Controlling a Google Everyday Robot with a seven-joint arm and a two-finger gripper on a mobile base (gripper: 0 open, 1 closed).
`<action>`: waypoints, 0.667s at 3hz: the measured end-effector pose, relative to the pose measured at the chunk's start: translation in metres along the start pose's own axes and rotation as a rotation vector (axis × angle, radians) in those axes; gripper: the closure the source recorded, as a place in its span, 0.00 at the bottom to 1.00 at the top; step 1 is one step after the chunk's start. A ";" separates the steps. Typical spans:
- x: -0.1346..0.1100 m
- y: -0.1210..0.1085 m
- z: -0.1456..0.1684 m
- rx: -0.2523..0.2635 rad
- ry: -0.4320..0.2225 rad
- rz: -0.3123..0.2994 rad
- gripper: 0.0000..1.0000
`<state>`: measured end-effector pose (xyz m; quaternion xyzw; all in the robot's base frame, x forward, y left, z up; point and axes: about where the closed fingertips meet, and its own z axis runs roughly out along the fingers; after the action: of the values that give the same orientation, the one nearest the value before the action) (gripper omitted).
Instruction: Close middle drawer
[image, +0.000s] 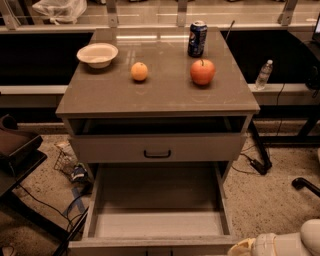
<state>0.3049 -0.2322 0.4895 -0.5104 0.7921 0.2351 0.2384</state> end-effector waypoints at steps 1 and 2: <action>0.001 -0.006 0.022 -0.007 -0.045 -0.007 1.00; 0.015 0.000 0.076 -0.087 -0.116 0.001 1.00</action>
Offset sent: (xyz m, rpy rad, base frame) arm 0.0027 0.0632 -0.1248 0.2470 0.0588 0.0752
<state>0.3102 -0.1957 0.4213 -0.5053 0.7663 0.2985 0.2613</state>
